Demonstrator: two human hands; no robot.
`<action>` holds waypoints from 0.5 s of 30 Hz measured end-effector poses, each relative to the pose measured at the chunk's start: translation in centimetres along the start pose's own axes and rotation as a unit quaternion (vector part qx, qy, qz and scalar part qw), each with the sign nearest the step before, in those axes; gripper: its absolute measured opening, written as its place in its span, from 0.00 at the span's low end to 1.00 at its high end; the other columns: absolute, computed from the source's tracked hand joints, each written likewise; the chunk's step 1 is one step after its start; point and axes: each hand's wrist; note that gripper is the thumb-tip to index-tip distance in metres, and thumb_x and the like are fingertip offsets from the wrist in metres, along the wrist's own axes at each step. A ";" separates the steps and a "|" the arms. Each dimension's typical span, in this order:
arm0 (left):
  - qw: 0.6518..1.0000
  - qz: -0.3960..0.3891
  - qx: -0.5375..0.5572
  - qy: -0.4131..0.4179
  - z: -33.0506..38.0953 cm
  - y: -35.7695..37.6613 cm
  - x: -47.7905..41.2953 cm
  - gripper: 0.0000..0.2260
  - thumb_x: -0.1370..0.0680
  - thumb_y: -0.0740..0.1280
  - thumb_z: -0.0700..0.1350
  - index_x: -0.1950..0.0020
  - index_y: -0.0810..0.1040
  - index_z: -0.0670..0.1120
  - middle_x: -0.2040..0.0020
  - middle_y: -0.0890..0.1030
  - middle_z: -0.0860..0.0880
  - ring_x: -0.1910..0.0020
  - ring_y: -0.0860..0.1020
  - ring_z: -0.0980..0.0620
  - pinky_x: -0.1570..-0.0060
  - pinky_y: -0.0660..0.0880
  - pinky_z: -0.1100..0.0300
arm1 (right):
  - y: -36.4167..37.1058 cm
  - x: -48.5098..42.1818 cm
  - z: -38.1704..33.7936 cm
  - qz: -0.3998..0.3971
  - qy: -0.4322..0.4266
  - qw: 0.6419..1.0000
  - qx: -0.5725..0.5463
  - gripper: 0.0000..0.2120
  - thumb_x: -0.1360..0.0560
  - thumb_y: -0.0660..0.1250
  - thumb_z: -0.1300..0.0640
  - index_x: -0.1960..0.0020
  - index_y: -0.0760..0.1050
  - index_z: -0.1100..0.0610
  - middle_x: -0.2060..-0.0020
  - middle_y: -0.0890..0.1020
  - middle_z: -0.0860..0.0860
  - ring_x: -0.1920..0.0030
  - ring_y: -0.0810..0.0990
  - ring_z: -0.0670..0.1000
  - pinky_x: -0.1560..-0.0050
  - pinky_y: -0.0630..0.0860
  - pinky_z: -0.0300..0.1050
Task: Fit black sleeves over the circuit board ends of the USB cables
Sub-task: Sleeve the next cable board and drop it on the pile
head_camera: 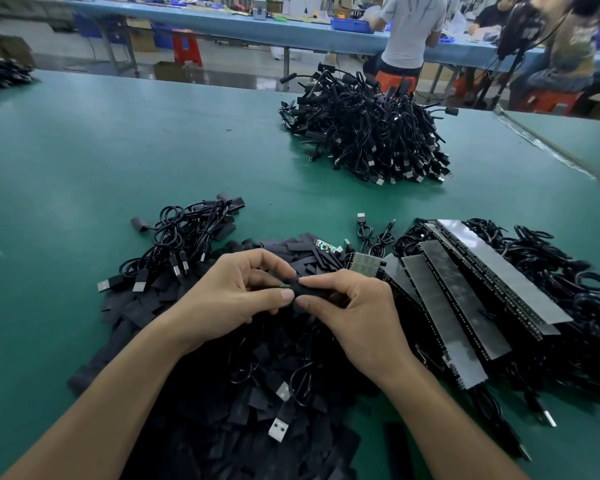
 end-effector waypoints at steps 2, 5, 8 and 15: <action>1.000 0.023 0.018 0.002 0.0 -0.1 0.0 0.07 0.25 0.73 0.34 0.50 0.81 0.43 0.62 0.84 0.46 0.66 0.80 0.54 0.72 0.72 0.66 | 0.0 -0.1 0.1 0.017 0.004 1.000 -0.013 0.11 0.32 0.79 0.60 0.51 0.86 0.51 0.59 0.85 0.43 0.57 0.83 0.40 0.52 0.78 0.35; 0.997 0.056 0.053 -0.004 0.0 -0.1 -0.1 0.07 0.27 0.73 0.31 0.52 0.80 0.39 0.64 0.84 0.44 0.67 0.81 0.51 0.70 0.76 0.63 | 0.1 -0.1 0.3 0.034 0.000 0.999 -0.011 0.11 0.32 0.79 0.60 0.52 0.86 0.50 0.59 0.85 0.41 0.57 0.83 0.39 0.53 0.76 0.31; 0.994 0.071 0.088 -0.007 -0.1 -0.2 -0.1 0.07 0.28 0.74 0.31 0.52 0.79 0.37 0.64 0.84 0.41 0.67 0.82 0.50 0.68 0.79 0.62 | 0.2 -0.1 0.4 0.041 -0.003 0.999 -0.014 0.11 0.33 0.80 0.60 0.52 0.86 0.51 0.60 0.85 0.42 0.57 0.83 0.39 0.54 0.76 0.30; 0.995 0.055 0.078 0.003 -0.4 -0.4 -0.1 0.08 0.29 0.75 0.31 0.54 0.80 0.39 0.62 0.85 0.38 0.65 0.83 0.48 0.66 0.79 0.62 | 0.1 0.0 0.2 0.007 -0.027 0.999 0.034 0.13 0.33 0.80 0.58 0.48 0.85 0.53 0.57 0.84 0.40 0.54 0.82 0.39 0.50 0.75 0.31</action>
Point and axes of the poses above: each hand's wrist, its own x-axis away from the middle knuckle, its own y-axis out of the palm, z = x × y
